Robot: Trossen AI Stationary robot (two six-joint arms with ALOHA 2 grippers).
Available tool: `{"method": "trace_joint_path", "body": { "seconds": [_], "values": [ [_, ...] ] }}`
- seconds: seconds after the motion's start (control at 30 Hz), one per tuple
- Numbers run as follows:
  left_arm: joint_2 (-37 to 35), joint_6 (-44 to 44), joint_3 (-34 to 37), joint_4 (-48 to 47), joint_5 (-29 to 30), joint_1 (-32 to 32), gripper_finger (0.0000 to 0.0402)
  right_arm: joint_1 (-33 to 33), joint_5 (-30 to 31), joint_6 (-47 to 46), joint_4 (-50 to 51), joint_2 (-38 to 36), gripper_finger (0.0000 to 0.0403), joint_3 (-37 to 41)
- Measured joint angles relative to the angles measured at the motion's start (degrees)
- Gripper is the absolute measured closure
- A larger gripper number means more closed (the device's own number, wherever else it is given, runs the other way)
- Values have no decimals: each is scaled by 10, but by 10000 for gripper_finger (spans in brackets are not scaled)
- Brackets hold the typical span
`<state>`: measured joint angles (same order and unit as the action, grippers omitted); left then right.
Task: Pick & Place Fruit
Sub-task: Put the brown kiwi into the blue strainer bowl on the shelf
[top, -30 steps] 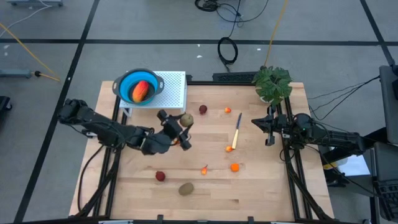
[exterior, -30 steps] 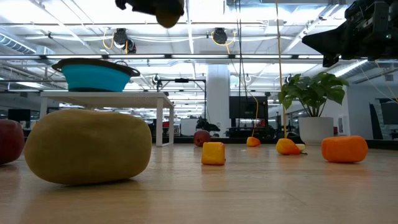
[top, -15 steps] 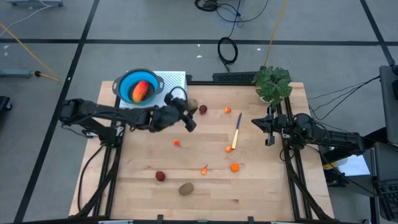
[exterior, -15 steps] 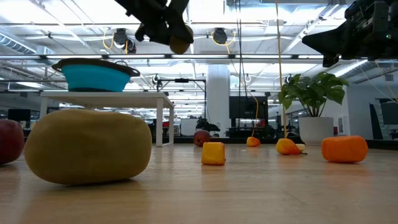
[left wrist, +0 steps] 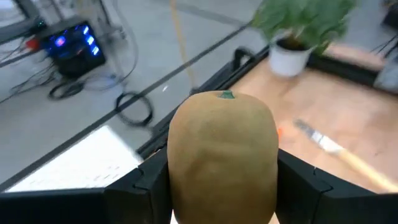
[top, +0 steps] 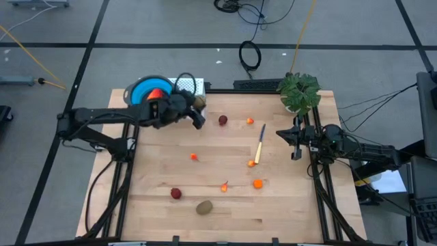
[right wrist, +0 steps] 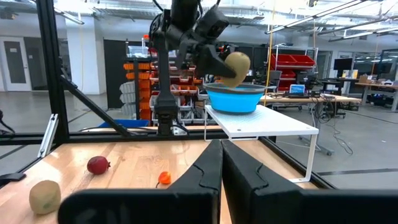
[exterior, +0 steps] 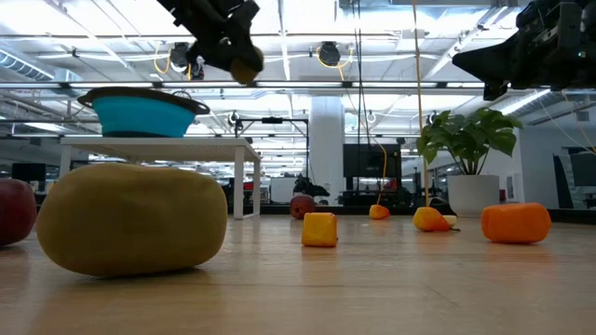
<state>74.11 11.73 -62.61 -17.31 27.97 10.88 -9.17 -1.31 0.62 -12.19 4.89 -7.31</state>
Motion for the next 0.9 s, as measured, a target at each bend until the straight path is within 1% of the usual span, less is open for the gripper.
{"method": "trace_joint_path", "body": {
  "seconds": [0.2, 0.37, 0.5, 0.63, 0.77, 0.9],
  "values": [
    [-3, -1, -92, -193, 0, 50, 206, 0, 0, 0, 0, 0, 403, 0],
    [-3, -9, -147, -284, 14, 90, 195, 0, 0, 0, 0, 0, 403, 0],
    [-4, -10, -186, -349, 42, 126, 200, 0, 0, 0, 0, 0, 403, 0],
    [-3, 8, -197, -403, 36, 160, 207, 0, -2, 0, 0, 0, 403, 0],
    [-3, 27, -196, -476, 35, 189, 199, 0, -2, 0, 0, 0, 403, 0],
    [-3, 80, -196, -534, 30, 209, 192, 0, -2, 0, 1, 0, 403, 0]
  ]
}}
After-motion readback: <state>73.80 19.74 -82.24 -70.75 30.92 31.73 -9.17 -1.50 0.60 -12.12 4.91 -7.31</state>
